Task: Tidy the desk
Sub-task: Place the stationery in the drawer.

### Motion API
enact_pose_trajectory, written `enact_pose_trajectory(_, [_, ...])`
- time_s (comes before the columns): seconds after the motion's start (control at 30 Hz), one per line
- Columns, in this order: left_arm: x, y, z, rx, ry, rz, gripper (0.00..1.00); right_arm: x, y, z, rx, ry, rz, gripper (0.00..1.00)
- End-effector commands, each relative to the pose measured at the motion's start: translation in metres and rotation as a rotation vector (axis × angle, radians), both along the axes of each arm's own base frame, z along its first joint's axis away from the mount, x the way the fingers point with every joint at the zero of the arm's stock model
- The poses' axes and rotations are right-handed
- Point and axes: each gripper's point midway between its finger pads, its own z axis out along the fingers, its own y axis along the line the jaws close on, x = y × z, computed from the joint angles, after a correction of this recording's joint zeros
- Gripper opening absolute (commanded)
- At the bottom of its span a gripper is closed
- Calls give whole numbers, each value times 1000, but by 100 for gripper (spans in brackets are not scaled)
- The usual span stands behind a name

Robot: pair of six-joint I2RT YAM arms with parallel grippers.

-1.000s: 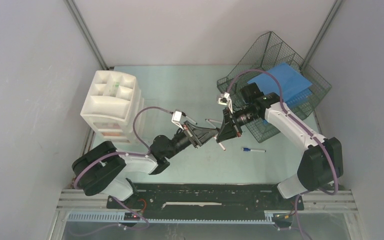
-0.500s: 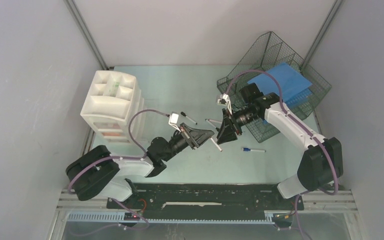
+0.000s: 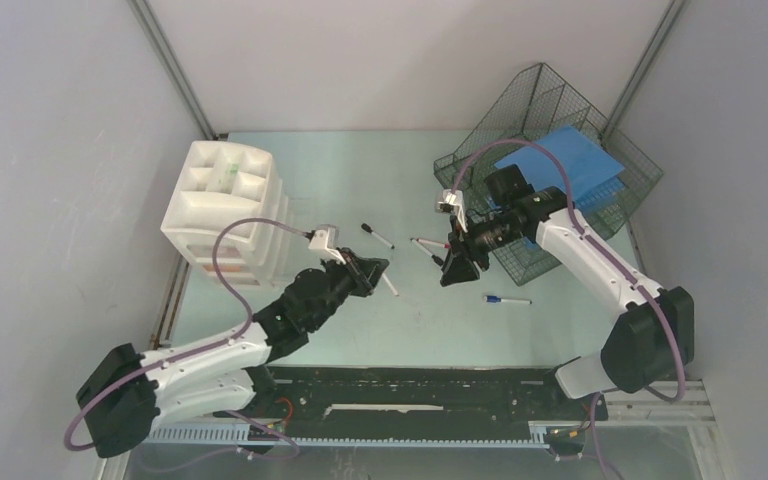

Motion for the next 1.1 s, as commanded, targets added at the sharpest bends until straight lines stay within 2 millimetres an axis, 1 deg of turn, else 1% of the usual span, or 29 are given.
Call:
enact_pose_trajectory(0.0, [19, 63, -17, 341, 11, 245, 0, 8, -2, 12, -4, -107, -3, 49])
enact_pose_trajectory(0.07, [23, 87, -18, 444, 17, 332, 0, 9, -3, 12, -11, -116, -7, 50])
enact_pose_trajectory(0.1, [22, 101, -24, 519, 34, 370, 0, 10, -3, 12, -13, -121, -8, 50])
enact_pose_trajectory(0.2, [27, 134, -25, 673, 64, 477, 0, 11, -5, 10, -29, -131, -13, 50])
enact_pose_trajectory(0.27, [31, 152, -28, 757, 97, 530, 0, 13, -6, 8, -36, -135, -18, 50])
enact_pose_trajectory(0.4, [40, 177, -34, 855, 147, 596, 0, 15, -6, 6, -46, -148, -25, 50])
enact_pose_trajectory(0.6, [52, 197, -29, 912, 163, 659, 0, 17, -8, 2, -68, -148, -32, 50])
enact_pose_trajectory(0.77, [60, 207, -23, 945, 166, 700, 0, 18, -8, -1, -81, -152, -30, 49])
enact_pose_trajectory(1.0, [73, 211, -9, 949, 144, 729, 0, 18, -7, -5, -96, -154, -27, 49])
enact_pose_trajectory(1.07, [76, 213, -8, 961, 144, 734, 0, 19, -7, -5, -99, -156, -27, 50])
